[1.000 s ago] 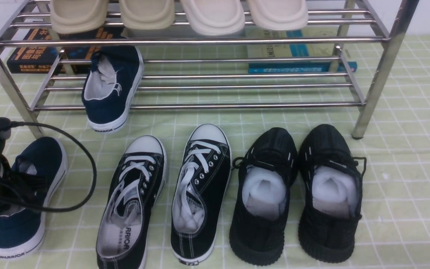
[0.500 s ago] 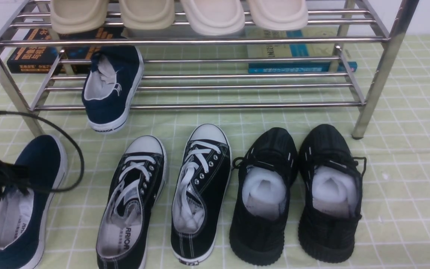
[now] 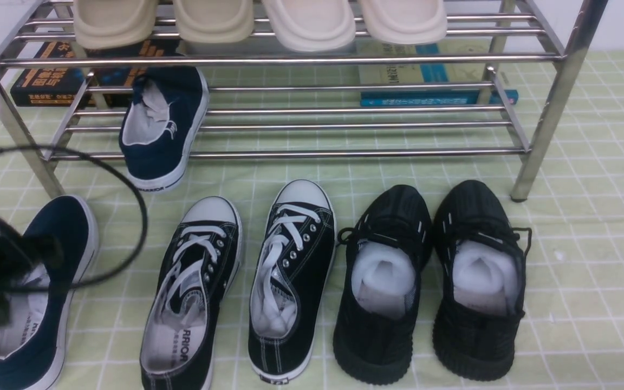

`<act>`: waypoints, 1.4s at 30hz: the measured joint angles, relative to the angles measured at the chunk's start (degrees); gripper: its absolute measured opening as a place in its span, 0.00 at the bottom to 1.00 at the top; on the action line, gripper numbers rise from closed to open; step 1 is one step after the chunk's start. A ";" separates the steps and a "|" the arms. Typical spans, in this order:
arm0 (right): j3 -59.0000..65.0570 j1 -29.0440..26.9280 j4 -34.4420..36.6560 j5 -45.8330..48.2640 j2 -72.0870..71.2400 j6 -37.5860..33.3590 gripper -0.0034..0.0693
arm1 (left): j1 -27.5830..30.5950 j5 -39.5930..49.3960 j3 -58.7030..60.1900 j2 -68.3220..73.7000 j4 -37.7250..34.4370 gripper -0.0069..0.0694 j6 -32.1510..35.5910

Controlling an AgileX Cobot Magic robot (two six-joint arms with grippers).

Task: Take the shoes off the shelf with your hand from the green coffee tablecloth.
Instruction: 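Grasp the leftmost shoe on the bottom shelf of the shoe rack with the left gripper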

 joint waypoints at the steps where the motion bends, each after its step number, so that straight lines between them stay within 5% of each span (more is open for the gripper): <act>1: 0.00 0.00 0.00 0.00 0.00 0.00 0.38 | 0.00 -0.40 0.76 -0.25 -1.67 0.09 0.20; 11: 0.00 0.00 0.00 0.00 0.00 0.00 0.38 | 0.00 -9.54 -1.61 0.27 -6.98 0.20 0.38; 23: 0.00 0.00 0.00 0.00 0.00 0.00 0.38 | 0.00 -24.27 -18.37 15.34 -6.98 0.67 0.71; 42: 0.00 0.00 0.00 0.00 0.00 0.00 0.38 | 0.00 -46.76 -22.10 33.45 -6.88 0.63 1.34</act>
